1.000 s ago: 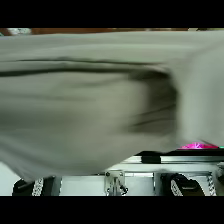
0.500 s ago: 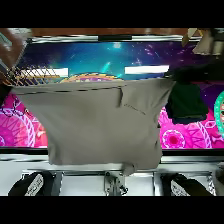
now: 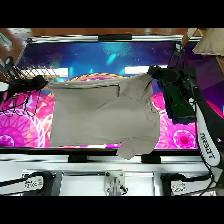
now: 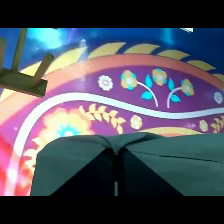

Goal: Fold the shirts.

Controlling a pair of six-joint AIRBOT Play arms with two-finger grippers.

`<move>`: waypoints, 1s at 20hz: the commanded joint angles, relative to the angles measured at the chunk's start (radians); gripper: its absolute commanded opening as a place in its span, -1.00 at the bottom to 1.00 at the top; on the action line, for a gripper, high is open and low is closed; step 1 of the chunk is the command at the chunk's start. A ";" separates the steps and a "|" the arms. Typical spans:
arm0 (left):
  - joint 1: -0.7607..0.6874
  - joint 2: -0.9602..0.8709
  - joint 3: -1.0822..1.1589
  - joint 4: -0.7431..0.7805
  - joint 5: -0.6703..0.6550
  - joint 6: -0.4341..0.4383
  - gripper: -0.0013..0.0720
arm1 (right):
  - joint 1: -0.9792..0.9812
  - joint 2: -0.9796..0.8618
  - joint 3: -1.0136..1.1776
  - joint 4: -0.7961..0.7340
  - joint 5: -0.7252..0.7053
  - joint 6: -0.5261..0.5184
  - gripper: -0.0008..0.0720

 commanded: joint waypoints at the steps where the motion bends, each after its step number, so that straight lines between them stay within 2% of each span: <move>1: -0.040 -0.099 0.000 -0.033 0.085 0.003 -0.87 | 0.004 -0.069 -0.001 0.006 0.047 0.018 -0.79; 4: -0.024 -0.104 0.001 -0.029 -0.015 0.003 -0.87 | -0.004 -0.047 -0.001 0.003 -0.092 0.011 -0.78; 7: 0.037 -0.073 0.001 -0.029 -0.214 0.003 -0.87 | -0.022 0.033 -0.001 -0.043 -0.398 -0.087 -0.78; 10: 0.084 -0.080 -0.003 0.001 -0.456 0.002 -0.87 | -0.026 0.056 -0.010 -0.102 -0.692 -0.090 -0.78; 12: 0.083 -0.080 -0.005 0.123 -0.531 -0.002 -0.87 | -0.026 0.054 -0.050 -0.113 -0.731 -0.088 -0.78; 15: 0.094 -0.079 -0.005 0.251 -0.582 -0.054 -0.87 | -0.026 0.054 -0.066 -0.122 -0.743 -0.072 -0.78; 20: 0.108 -0.079 -0.005 0.257 -0.591 -0.053 -0.87 | -0.026 0.053 -0.066 -0.122 -0.749 -0.046 -0.79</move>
